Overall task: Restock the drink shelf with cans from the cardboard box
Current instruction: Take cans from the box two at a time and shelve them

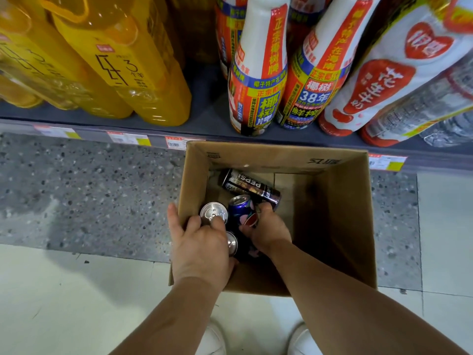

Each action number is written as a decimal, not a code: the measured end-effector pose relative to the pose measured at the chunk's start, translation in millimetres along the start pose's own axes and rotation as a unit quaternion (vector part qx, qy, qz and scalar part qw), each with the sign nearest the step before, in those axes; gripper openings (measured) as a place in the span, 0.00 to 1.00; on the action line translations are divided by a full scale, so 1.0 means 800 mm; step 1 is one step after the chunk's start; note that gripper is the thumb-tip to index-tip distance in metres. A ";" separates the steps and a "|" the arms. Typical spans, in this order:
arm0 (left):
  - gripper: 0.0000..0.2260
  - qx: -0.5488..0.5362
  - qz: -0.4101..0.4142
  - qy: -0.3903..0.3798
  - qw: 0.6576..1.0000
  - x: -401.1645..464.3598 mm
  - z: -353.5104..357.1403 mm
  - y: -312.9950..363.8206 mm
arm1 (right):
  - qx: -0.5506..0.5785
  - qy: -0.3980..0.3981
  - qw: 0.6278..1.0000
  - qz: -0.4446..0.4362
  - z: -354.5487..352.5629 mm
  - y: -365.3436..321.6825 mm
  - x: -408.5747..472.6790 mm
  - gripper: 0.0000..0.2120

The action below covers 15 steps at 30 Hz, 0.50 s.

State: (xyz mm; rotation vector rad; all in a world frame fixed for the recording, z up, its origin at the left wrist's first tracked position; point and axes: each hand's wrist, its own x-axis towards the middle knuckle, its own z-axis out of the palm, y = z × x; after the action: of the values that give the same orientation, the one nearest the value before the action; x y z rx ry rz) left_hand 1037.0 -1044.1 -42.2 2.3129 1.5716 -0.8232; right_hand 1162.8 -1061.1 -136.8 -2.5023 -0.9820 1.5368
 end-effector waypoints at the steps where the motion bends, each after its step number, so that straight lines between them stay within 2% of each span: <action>1: 0.25 0.001 -0.001 0.004 1.000 0.001 0.001 0.001 | 0.023 -0.009 1.000 0.004 0.001 0.000 0.001 0.26; 6: 0.21 0.001 -0.010 0.023 1.000 0.007 0.009 0.002 | 0.122 -0.035 0.992 -0.011 0.008 0.005 0.012 0.19; 13: 0.23 -0.020 -0.003 0.052 0.998 0.005 0.015 -0.002 | 0.116 -0.007 0.993 -0.007 -0.009 0.015 0.003 0.18; 15: 0.22 -0.037 0.008 0.066 0.997 0.003 0.016 -0.005 | 0.094 0.000 0.995 -0.017 -0.021 0.016 -0.007 0.21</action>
State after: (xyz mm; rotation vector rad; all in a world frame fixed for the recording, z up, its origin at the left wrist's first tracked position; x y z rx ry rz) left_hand 1030.0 -1047.1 -53.3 2.3672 1.6051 -0.6075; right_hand 1181.3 -1069.8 -128.5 -2.3453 -0.8336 1.5401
